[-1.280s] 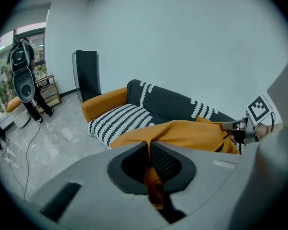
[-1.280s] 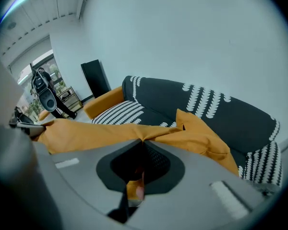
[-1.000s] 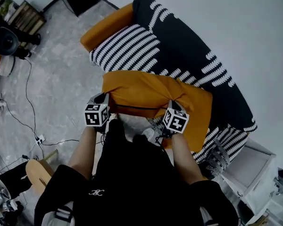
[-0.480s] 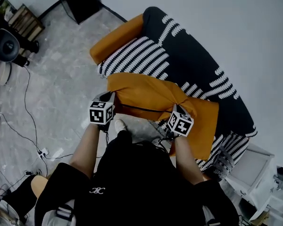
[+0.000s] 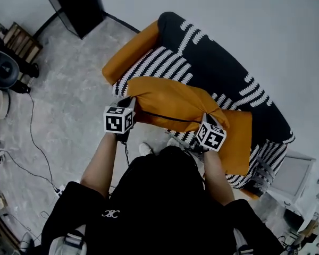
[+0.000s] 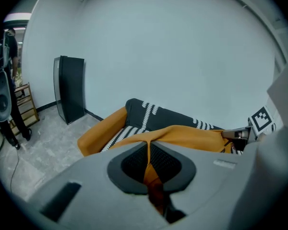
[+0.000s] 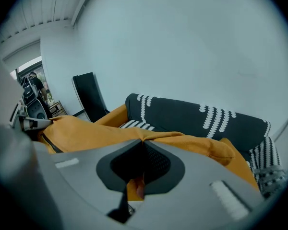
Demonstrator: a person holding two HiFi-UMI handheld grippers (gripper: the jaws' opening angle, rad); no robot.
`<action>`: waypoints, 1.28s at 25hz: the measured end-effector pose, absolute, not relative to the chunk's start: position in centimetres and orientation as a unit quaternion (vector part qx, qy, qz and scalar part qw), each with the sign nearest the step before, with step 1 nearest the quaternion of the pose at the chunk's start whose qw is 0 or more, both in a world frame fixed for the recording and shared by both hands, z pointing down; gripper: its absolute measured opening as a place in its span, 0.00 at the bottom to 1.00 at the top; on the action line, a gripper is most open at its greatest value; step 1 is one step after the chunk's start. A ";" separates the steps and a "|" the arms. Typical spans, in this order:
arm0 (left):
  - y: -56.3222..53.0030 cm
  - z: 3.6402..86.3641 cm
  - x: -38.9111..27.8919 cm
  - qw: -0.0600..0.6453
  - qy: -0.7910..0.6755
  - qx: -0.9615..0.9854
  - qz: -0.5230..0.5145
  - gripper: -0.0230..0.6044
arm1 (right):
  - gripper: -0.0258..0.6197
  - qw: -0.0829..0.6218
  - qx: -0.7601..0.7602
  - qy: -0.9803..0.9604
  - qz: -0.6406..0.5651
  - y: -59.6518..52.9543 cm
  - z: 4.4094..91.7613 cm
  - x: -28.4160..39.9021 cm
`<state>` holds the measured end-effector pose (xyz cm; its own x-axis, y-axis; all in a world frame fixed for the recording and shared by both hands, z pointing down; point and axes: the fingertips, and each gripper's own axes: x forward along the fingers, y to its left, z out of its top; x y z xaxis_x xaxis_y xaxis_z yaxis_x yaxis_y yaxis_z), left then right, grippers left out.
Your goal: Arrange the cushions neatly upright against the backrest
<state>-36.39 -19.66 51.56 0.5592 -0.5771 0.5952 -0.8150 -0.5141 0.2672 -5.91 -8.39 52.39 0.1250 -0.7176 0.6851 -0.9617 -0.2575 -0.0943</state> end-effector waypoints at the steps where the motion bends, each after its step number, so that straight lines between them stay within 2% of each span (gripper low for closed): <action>1: -20.4 51.5 -35.9 0.267 -0.407 0.844 0.226 0.06 | 0.07 0.188 0.729 -0.573 0.323 -8.7 52.4 -5.6; 8: -25.8 52.9 -29.9 0.255 -0.351 0.859 0.272 0.06 | 0.07 0.159 0.755 -0.531 0.350 -10.2 54.7 -1.4; 22: -36.6 58.4 -17.4 0.266 -0.273 0.848 0.369 0.06 | 0.07 0.169 0.769 -0.454 0.418 -17.7 59.9 8.9; 32: -41.4 60.8 -12.8 0.293 -0.228 0.837 0.401 0.06 | 0.07 0.165 0.773 -0.426 0.440 -19.8 60.1 11.3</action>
